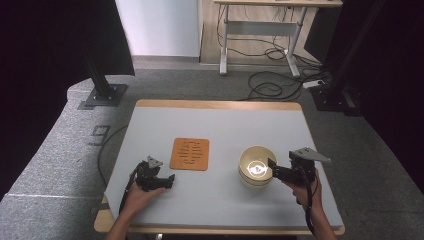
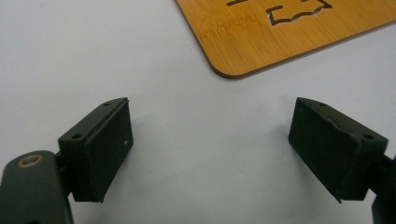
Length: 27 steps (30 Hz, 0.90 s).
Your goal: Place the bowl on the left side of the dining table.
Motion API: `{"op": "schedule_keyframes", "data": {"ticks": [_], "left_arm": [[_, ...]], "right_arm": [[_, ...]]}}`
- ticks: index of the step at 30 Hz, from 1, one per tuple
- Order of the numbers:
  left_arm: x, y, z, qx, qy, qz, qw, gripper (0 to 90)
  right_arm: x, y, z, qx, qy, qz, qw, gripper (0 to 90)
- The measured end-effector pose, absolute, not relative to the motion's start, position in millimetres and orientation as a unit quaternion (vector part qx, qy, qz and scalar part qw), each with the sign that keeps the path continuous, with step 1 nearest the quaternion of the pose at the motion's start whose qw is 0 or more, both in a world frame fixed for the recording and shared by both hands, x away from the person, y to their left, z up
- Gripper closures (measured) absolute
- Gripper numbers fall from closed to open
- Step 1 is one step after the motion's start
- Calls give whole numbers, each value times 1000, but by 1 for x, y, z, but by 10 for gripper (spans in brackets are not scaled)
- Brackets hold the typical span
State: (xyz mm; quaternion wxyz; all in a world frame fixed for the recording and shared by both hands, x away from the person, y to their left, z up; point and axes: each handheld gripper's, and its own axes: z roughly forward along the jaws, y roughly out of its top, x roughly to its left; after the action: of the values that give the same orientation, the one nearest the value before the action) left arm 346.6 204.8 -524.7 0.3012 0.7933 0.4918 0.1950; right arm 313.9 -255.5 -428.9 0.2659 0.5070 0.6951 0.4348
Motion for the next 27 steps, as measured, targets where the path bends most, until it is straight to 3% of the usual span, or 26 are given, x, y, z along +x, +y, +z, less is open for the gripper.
{"op": "schedule_keyframes", "data": {"ticks": [27], "left_arm": [[346,205,-525,793,492,196,302,138]], "right_arm": [[321,-244,-441,507,708,413,266,156]]}}
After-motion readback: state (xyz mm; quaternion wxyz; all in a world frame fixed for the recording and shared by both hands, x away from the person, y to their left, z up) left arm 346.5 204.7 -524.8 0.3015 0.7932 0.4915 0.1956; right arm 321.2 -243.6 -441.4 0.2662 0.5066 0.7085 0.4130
